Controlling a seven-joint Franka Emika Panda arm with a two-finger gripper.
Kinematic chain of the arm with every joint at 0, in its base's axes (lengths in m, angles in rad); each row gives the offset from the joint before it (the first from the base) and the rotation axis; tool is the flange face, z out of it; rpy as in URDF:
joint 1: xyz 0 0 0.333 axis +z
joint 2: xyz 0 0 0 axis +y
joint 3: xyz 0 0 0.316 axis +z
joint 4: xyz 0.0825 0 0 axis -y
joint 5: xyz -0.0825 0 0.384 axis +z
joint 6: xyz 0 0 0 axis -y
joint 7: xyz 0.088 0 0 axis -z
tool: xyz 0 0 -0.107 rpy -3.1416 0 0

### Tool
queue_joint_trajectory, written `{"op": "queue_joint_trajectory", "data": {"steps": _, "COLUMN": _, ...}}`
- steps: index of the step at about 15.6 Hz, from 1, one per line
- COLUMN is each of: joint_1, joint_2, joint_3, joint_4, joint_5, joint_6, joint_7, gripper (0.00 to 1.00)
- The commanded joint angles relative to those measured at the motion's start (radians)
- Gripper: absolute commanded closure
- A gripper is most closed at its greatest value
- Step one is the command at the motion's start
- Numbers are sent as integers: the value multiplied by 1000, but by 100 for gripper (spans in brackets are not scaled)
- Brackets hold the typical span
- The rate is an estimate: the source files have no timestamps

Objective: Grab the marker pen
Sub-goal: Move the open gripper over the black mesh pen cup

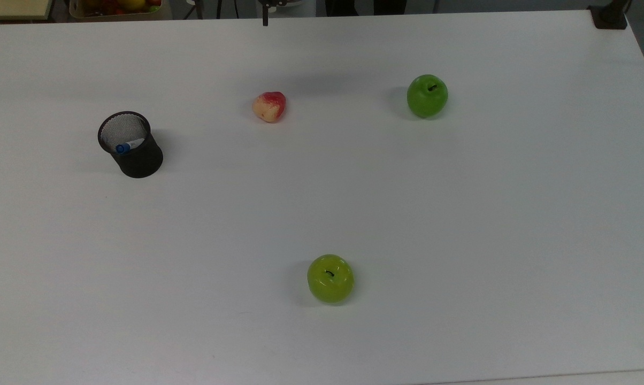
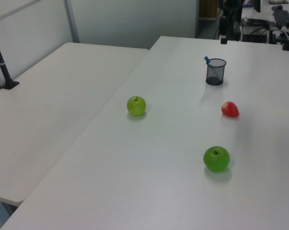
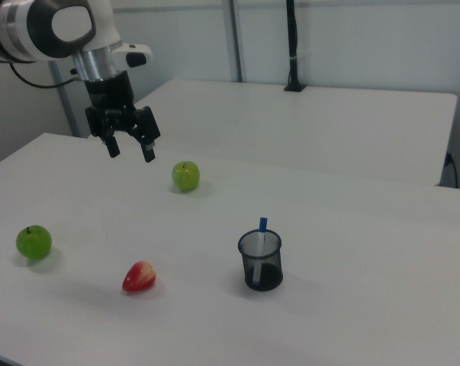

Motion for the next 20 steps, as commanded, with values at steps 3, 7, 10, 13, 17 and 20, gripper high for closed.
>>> {"op": "queue_joint_trajectory", "data": {"steps": 3, "joint_1": 7, "joint_2": -8, "joint_3": -12, "joint_4": -5, "joint_5": 14, "joint_6": -12, "joint_7": -7, "gripper": 0}}
{"op": "queue_joint_trajectory", "data": {"steps": 7, "joint_1": 7, "joint_2": -7, "joint_3": -12, "joint_4": -5, "joint_5": 14, "joint_6": -12, "joint_7": -7, "gripper": 0}}
{"op": "queue_joint_trajectory", "data": {"steps": 10, "joint_1": 3, "joint_2": -2, "joint_3": -15, "joint_4": -5, "joint_5": 13, "joint_6": -3, "joint_7": -22, "gripper": 0}}
{"op": "queue_joint_trajectory", "data": {"steps": 13, "joint_1": -37, "joint_2": 21, "joint_3": -19, "joint_4": 18, "joint_5": 11, "joint_6": 4, "joint_7": -47, "gripper": 0}}
{"op": "queue_joint_trajectory", "data": {"steps": 17, "joint_1": -118, "joint_2": 49, "joint_3": -21, "joint_4": 23, "joint_5": 13, "joint_6": 53, "joint_7": -125, "gripper": 0}}
{"op": "queue_joint_trajectory", "data": {"steps": 20, "joint_1": -199, "joint_2": 88, "joint_3": -21, "joint_4": 23, "joint_5": 14, "joint_6": 119, "joint_7": -226, "gripper": 0}}
